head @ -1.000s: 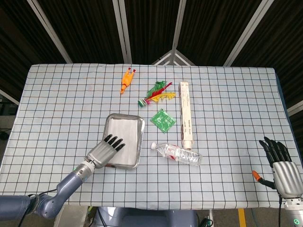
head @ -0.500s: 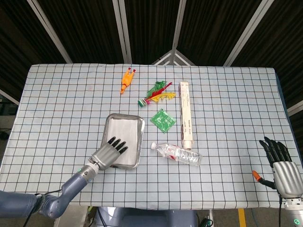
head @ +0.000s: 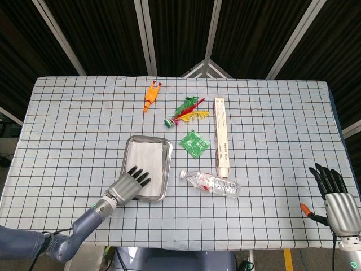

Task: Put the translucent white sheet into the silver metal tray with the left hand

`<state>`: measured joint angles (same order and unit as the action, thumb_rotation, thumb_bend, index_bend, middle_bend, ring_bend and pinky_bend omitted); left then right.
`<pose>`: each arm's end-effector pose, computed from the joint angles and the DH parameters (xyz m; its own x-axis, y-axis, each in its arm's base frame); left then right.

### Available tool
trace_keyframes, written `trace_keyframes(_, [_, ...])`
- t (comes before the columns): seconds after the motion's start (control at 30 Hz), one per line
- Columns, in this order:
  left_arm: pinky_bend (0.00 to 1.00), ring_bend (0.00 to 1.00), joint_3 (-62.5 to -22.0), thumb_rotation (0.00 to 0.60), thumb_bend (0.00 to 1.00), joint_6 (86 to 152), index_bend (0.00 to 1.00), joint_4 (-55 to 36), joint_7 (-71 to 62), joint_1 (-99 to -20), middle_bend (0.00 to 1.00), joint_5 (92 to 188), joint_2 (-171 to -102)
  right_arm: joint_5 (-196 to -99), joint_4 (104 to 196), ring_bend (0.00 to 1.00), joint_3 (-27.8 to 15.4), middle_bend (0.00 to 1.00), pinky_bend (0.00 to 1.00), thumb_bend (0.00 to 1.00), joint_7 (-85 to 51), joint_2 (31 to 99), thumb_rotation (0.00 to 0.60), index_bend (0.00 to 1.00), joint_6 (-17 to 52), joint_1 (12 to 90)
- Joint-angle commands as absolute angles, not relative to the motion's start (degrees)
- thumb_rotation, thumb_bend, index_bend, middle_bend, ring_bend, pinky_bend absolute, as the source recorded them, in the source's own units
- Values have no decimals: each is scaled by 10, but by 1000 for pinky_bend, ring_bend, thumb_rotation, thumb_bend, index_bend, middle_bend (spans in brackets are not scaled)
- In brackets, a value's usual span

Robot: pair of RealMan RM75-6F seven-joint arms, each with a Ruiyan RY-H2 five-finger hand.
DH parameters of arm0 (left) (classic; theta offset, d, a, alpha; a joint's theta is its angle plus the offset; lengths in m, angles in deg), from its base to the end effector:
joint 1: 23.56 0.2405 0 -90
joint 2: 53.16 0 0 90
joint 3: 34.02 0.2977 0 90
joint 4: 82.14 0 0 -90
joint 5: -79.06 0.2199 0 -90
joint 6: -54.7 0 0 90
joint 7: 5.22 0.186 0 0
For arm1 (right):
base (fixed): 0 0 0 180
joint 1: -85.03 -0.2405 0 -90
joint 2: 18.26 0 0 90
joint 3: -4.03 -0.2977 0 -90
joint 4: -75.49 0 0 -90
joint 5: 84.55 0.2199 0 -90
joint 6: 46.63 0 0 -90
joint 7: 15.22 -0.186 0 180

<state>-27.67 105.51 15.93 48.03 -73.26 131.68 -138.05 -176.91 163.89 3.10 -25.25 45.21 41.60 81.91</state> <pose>-0.1800 0.3291 -0.0850 0.8823 0.2570 0.3943 0.4546 -0.6824 -0.5724 -0.3538 -0.2090 0.1736 0.3126 -0.0045 0.9499 -0.9462 -0.0892 0.3110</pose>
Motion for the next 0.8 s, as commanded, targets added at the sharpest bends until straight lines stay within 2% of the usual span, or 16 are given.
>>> trace_keyframes(0.03, [0, 0, -271, 600, 749, 1052, 0, 156, 478, -734, 0, 1324, -1377, -1769, 1639, 0, 31, 0, 11, 289, -252, 452, 600, 0, 416, 819])
trace_keyframes(0.8, [0, 0, -268, 600, 749, 1047, 0, 127, 456, -746, 0, 1386, -1384, -1772, 1639, 0, 31, 0, 11, 288, -253, 453, 600, 0, 418, 819])
